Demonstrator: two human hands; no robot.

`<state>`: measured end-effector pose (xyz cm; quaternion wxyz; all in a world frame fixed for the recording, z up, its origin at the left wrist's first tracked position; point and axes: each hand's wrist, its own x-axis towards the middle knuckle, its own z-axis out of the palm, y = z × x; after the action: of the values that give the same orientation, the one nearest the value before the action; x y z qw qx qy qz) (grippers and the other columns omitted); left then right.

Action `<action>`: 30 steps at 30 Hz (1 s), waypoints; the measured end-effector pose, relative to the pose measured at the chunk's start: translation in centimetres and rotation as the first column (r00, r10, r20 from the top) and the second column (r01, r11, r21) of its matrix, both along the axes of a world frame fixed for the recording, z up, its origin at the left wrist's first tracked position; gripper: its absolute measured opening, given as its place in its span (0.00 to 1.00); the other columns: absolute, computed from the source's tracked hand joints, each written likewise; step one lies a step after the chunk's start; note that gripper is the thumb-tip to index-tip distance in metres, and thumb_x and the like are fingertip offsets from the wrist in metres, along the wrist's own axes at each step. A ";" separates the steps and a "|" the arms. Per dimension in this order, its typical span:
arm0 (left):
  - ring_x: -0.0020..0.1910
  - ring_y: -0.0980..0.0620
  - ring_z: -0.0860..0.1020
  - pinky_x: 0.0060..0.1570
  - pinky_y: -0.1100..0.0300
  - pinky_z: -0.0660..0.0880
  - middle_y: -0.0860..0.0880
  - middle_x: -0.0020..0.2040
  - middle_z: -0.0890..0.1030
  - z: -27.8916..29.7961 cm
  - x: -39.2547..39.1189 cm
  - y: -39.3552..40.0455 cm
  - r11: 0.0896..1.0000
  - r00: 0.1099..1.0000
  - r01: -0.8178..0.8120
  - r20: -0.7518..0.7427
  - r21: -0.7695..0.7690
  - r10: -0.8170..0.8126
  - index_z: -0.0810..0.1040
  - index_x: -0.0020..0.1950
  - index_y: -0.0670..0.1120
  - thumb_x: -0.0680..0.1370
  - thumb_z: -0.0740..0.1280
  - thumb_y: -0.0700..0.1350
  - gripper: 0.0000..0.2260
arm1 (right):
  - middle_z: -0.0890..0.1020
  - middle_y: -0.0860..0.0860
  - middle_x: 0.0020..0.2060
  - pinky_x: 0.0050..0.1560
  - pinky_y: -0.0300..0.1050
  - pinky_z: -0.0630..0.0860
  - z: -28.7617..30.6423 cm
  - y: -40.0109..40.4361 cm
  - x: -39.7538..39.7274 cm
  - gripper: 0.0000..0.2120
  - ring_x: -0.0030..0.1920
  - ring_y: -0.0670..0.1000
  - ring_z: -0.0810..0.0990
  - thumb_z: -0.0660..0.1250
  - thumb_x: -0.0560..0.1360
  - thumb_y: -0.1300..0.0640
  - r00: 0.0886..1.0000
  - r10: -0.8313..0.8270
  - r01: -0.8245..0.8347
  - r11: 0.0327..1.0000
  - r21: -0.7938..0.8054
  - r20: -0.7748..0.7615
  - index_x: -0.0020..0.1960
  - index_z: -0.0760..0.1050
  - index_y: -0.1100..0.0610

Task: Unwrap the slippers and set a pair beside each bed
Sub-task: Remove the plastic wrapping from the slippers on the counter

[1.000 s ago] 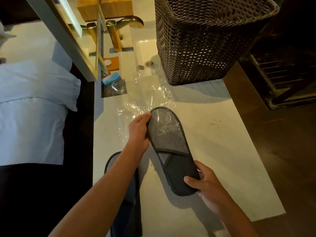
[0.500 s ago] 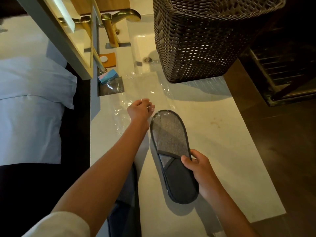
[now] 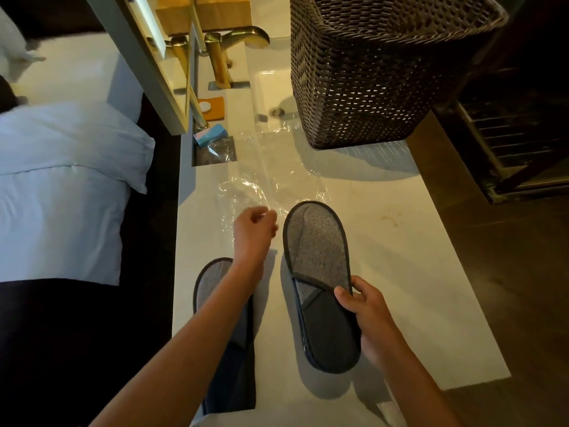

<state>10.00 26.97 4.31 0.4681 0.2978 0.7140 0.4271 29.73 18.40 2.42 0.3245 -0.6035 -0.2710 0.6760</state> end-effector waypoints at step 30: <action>0.45 0.44 0.83 0.48 0.48 0.82 0.42 0.41 0.82 -0.8 -1.8 -20.8 0.991 0.995 -0.066 0.069 -0.115 0.074 0.73 0.61 0.50 0.77 0.68 0.39 0.15 | 0.83 0.56 0.40 0.44 0.54 0.80 -1.0 -6.3 -5.7 0.09 0.44 0.56 0.83 0.67 0.76 0.52 0.871 0.321 -0.390 0.913 0.124 0.373 0.42 0.78 0.57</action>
<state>8.24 6.17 3.54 0.4947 0.2299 0.7291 0.4133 23.99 12.13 1.39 0.1991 -0.6171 -0.4952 0.5782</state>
